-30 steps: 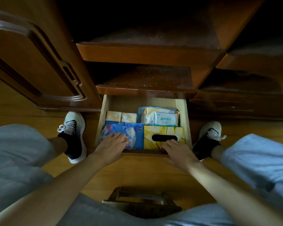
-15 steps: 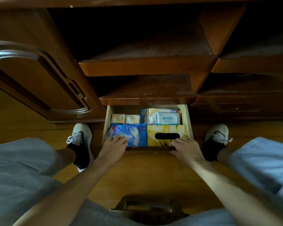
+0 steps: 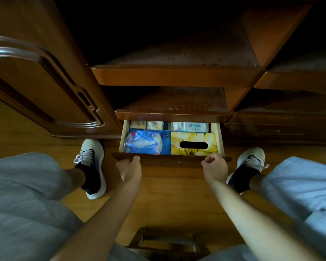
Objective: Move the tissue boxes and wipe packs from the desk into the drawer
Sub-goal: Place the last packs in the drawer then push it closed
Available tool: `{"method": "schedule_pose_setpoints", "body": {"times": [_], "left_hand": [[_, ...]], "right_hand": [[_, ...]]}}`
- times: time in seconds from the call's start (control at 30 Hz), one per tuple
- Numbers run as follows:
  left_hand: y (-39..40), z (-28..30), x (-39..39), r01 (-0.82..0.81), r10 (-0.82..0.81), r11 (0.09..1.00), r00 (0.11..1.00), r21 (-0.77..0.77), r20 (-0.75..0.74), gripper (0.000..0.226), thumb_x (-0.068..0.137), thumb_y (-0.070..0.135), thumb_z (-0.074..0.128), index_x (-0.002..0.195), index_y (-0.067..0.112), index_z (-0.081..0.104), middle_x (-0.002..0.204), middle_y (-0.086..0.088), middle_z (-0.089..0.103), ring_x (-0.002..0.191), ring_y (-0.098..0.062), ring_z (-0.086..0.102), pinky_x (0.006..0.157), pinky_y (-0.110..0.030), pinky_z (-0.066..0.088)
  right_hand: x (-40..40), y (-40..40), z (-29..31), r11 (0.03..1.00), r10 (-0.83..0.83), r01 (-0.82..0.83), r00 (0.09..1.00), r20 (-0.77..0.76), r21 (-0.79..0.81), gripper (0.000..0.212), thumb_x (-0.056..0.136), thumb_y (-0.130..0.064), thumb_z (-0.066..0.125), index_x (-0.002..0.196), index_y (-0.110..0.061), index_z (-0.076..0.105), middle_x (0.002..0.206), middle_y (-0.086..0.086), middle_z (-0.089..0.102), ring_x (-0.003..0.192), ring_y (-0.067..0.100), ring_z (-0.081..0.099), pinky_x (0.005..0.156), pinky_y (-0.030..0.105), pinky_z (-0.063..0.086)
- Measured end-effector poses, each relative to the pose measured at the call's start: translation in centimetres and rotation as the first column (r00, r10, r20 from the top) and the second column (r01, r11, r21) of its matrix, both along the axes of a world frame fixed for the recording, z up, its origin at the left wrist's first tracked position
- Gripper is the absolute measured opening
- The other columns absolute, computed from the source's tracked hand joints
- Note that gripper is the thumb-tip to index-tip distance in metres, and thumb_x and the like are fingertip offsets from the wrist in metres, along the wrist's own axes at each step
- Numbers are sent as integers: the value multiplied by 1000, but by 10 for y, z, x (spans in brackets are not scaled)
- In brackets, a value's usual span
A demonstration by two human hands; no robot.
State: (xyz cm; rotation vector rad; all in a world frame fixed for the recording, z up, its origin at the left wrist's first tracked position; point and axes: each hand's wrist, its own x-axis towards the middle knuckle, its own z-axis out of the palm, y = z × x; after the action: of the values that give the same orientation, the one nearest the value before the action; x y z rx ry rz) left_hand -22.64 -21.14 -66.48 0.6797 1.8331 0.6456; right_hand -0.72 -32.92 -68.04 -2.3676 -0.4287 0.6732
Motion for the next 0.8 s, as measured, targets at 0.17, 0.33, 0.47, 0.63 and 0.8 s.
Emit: {"method": "schedule_pose_setpoints", "body": {"times": [0.17, 0.33, 0.47, 0.63, 0.8], "left_hand": [[8, -4, -7, -224, 387, 920, 639, -321, 665, 53, 95, 48, 56, 135, 14, 53, 126, -19, 59, 114, -35, 61, 96, -47, 52], [9, -10, -9, -242, 417, 909, 505, -340, 756, 65, 97, 56, 50, 147, 16, 44, 134, -20, 56, 120, -37, 58, 106, -51, 47], [4, -18, -11, -229, 386, 922, 499, -312, 776, 61, 99, 59, 44, 148, 23, 45, 140, -16, 56, 122, -35, 60, 108, -48, 45], [22, -28, 0, -202, 319, 947, 518, -249, 794, 65, 97, 67, 38, 144, 25, 51, 137, -13, 62, 117, -31, 67, 108, -45, 44], [56, -35, 19, -169, 261, 965, 487, -203, 834, 70, 97, 68, 34, 147, 22, 48, 144, -13, 56, 129, -33, 57, 115, -50, 34]], "right_hand": [[-14, 9, 15, 587, -476, 807, 405, -781, 61, 25, 96, -28, 70, 109, -7, 63, 100, 8, 65, 94, 23, 69, 76, 33, 62], [-27, 1, 9, 473, -221, 881, 138, -966, 17, 58, 103, -54, 51, 144, -14, 49, 130, 18, 62, 112, 33, 67, 86, 42, 59], [-28, 7, 1, 470, -145, 882, 113, -983, 32, 69, 103, -66, 37, 157, -23, 38, 147, 19, 53, 123, 37, 64, 107, 48, 50], [-12, 34, -7, 491, -72, 867, 134, -988, 82, 71, 101, -70, 33, 160, -30, 34, 158, 14, 44, 130, 37, 59, 116, 50, 41], [8, 71, -16, 460, -32, 882, 134, -990, 105, 68, 101, -70, 34, 157, -31, 41, 160, 13, 43, 133, 37, 57, 116, 51, 40]]}}
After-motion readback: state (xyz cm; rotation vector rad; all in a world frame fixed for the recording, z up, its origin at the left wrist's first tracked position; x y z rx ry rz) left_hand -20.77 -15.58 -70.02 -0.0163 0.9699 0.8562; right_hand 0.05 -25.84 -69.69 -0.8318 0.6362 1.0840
